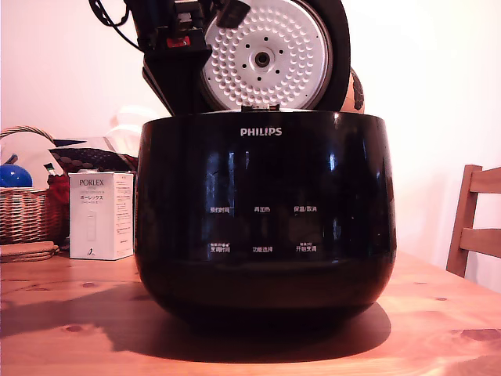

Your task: Place the pot you are holding inside the rice cooker

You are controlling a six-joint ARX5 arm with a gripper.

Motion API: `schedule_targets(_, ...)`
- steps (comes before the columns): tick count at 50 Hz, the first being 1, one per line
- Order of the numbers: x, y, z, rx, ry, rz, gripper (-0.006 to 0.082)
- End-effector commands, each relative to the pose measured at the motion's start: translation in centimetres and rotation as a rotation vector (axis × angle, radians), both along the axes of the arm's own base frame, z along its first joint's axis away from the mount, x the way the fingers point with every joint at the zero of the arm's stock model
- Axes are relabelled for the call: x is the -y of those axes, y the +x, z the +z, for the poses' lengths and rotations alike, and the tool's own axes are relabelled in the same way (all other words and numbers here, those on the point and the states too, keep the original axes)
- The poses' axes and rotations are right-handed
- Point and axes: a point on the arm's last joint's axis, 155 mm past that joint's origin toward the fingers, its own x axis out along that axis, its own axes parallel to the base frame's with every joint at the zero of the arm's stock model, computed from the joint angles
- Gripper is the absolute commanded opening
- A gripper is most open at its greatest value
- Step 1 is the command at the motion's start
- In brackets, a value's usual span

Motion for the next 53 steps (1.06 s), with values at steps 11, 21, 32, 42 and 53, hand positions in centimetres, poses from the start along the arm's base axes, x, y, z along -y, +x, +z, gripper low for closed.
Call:
schedule_targets(11, -3.1, 0.9, 3.9, 0.099, -0.033, 0.14, -0.0022)
schedule_targets(21, -6.5, 2.6, 5.2, 0.139, -0.038, 0.31, -0.0022)
schedule_targets(32, -11.0, 4.8, 6.4, 0.212, -0.017, 0.534, -0.0022)
schedule_targets(42, -13.6, 5.9, 6.8, 0.243, -0.01, 0.667, -0.0022)
schedule_targets(53, -14.3, 6.1, 6.9, 0.245, -0.009, 0.686, -0.0022)
